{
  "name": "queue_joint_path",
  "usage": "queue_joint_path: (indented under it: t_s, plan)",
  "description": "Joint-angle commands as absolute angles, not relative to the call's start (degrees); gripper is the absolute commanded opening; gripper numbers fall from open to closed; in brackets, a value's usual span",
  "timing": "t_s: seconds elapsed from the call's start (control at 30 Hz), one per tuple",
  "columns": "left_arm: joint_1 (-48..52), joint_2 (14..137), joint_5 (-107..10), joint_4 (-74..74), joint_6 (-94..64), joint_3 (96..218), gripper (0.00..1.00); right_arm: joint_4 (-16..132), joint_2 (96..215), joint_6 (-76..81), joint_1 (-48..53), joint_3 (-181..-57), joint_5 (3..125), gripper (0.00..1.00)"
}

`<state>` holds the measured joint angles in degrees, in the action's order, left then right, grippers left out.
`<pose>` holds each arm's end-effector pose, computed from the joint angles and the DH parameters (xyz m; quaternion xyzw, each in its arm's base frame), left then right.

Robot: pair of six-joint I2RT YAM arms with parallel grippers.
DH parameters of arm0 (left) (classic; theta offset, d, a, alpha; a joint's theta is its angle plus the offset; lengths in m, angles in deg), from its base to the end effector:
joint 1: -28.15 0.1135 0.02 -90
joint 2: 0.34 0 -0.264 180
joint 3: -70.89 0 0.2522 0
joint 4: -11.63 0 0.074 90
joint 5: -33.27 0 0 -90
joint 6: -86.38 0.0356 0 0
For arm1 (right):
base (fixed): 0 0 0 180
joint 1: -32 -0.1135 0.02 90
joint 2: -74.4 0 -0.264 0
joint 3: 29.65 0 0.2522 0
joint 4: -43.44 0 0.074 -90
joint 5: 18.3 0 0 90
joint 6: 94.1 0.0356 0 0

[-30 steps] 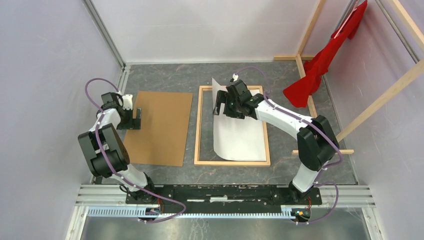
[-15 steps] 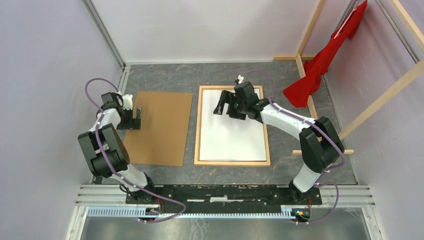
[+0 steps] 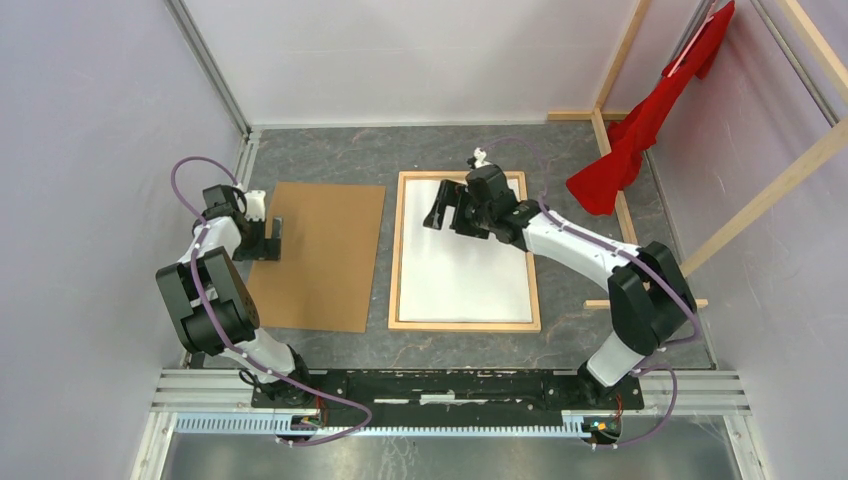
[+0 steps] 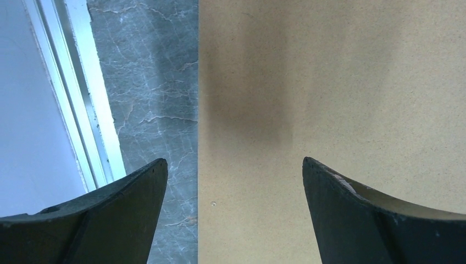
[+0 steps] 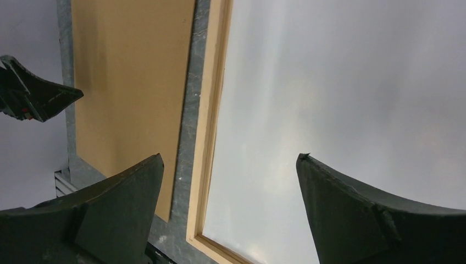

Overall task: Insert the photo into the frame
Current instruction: Turn over the photo frame item on the photo frame, then turn over the photo frame item at the center of the board.

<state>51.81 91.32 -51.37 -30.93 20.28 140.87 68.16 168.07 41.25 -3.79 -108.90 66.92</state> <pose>0.2849 0.1212 0.1857 0.0125 0.9737 0.0481 0.2221 0.2952 0.2165 0.2451 0.0573 0.9007 0.3076 0.3014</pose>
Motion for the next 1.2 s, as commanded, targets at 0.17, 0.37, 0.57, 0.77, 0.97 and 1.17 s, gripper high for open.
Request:
queue_joint_path:
  t_s: [0.17,0.37,0.57,0.77,0.97,1.17]
  plan:
    - [54.2,90.2,-57.3,-30.7,21.2,146.7,0.87,71.1,179.6,42.1,-18.7,-126.2,73.8,0.97]
    - [55.3,92.0,-62.8,-27.2,19.3,147.3,0.7,75.5,190.9,43.2,-23.9,-138.4,77.1,0.96]
    - [55.2,95.4,-65.1,-22.4,17.9,145.8,0.66,76.3,197.8,44.7,-25.0,-143.4,78.4,0.96]
    - [55.2,98.0,-66.0,-18.3,18.2,143.3,0.65,76.7,200.9,46.1,-25.3,-144.1,79.3,0.96]
    - [55.1,99.6,-64.0,-17.8,18.3,141.8,0.65,77.9,202.3,47.2,-25.4,-144.0,80.3,0.96]
    - [55.2,101.3,-61.6,-18.3,18.2,140.3,0.64,76.9,204.5,49.4,-25.9,-143.6,80.1,0.95]
